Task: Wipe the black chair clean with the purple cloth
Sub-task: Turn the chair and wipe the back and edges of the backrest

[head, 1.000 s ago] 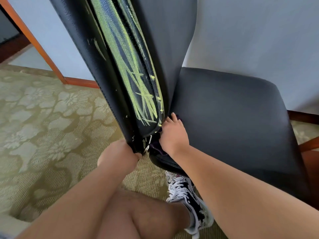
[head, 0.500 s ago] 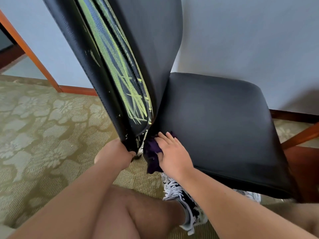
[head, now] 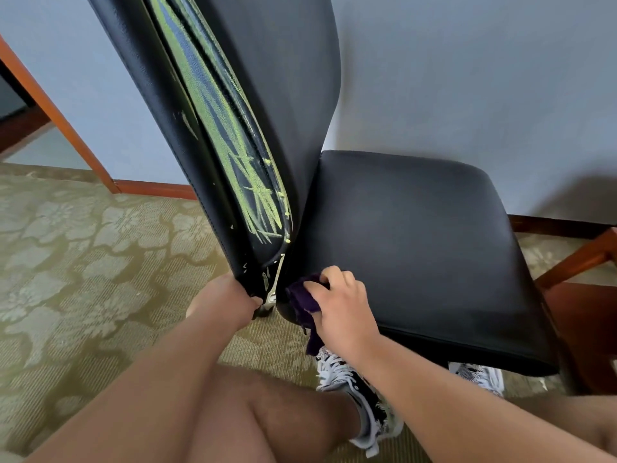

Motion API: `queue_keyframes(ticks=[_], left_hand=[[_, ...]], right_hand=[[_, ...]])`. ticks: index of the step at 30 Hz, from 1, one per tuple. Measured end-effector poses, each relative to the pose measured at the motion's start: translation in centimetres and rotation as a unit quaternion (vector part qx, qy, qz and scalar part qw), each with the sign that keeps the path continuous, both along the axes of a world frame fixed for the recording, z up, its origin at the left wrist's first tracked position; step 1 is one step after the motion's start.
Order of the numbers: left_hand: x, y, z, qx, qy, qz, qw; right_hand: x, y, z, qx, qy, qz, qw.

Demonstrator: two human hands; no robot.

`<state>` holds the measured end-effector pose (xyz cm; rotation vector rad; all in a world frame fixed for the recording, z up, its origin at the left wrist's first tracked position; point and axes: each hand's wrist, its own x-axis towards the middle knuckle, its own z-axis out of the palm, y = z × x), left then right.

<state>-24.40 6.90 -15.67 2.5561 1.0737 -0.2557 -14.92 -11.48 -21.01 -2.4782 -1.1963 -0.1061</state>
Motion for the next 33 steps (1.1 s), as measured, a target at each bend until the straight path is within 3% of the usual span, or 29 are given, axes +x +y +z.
queue_keyframes(ticks=[4,8,13,15,18,20,22,28,33], left_hand=[[-0.1,0.3,-0.4,-0.008,0.001,0.001,1.0],[0.2,1.0,-0.5,-0.018,0.015,-0.016,1.0],[0.5,1.4,-0.9,0.008,0.025,-0.047,0.999],[0.4,1.5,-1.1,0.008,0.019,-0.037,0.999],[0.4,1.6,-1.2,0.008,0.02,-0.028,0.999],[0.4,1.6,-1.4,0.017,0.024,-0.021,0.999],[0.4,1.5,-1.2,0.026,0.024,0.014,0.999],[0.7,1.3,-0.5,0.012,0.031,-0.013,0.999],[0.8,0.9,-0.1,0.014,0.024,-0.009,1.0]], right_hand=[[3.2,2.8,0.5,-0.001,0.062,0.024,0.998],[6.5,5.0,1.3,0.133,0.193,-0.057,0.97],[9.7,7.8,2.5,0.205,0.197,-0.092,0.954],[10.4,9.3,2.3,0.171,0.221,-0.078,0.957],[10.3,10.9,1.1,-0.026,0.17,-0.026,0.985],[10.0,11.2,0.4,-0.087,0.165,-0.004,0.982],[10.0,11.0,0.1,-0.087,0.162,0.012,0.983],[8.1,9.3,1.4,-0.098,0.131,0.096,0.982],[4.4,6.6,0.8,0.015,0.155,0.133,0.979]])
